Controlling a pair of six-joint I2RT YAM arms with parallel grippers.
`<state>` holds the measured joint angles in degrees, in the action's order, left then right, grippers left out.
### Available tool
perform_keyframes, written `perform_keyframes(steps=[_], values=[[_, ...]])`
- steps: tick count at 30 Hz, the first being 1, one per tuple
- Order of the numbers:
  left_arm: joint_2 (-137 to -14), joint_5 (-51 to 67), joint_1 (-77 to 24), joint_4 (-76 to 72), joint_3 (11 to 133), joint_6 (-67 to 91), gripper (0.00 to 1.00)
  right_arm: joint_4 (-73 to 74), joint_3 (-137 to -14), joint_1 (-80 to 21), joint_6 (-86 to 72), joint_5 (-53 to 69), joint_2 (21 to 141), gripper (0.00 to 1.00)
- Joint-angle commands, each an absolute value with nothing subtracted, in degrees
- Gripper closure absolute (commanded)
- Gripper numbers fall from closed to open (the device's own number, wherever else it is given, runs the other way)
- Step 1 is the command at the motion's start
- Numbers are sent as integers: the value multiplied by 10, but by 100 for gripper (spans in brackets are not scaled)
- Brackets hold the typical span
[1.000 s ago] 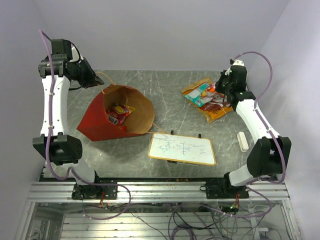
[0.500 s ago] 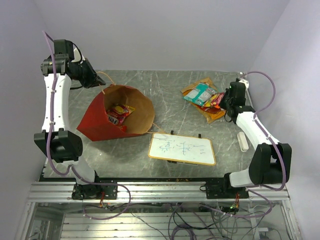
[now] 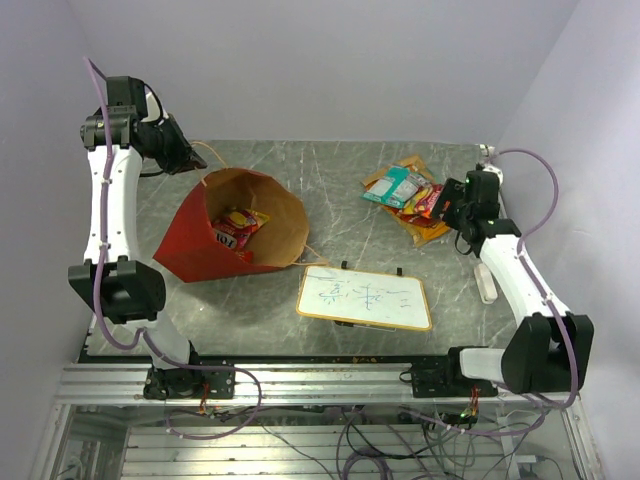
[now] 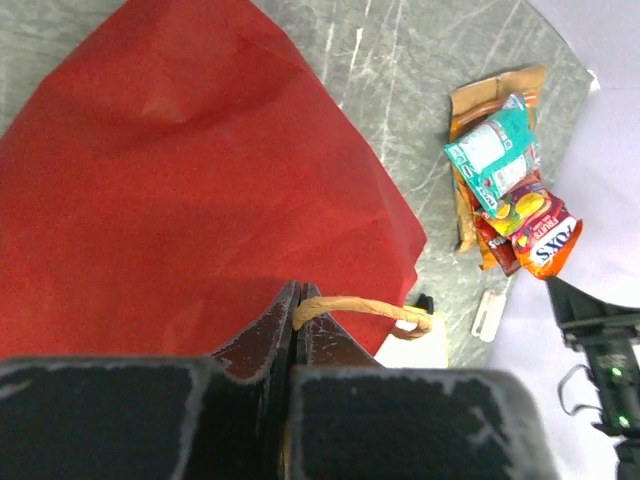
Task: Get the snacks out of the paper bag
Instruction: Place the snack at the center of the board, then adjust the paper bag at the center of the board.
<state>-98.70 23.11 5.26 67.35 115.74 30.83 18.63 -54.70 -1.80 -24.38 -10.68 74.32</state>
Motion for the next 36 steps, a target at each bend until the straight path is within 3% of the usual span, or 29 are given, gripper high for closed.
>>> perform_keyframes(steps=[1,10,19,26,31,36], values=[[-965,181,50,689,1164,280,93,202,-594,-24,-164,-72,711,24],[-973,55,50,709,1225,260,93,156,-693,-167,-119,82,855,24],[-947,-48,27,535,1231,157,93,147,-743,-241,-162,216,988,24],[-973,-23,-53,514,1268,46,93,178,-782,-294,-147,260,1057,31],[-931,9,-71,517,1190,37,93,137,-766,-314,-153,304,1053,38],[-829,24,-70,512,1030,72,93,78,-717,-359,-49,258,991,35]])
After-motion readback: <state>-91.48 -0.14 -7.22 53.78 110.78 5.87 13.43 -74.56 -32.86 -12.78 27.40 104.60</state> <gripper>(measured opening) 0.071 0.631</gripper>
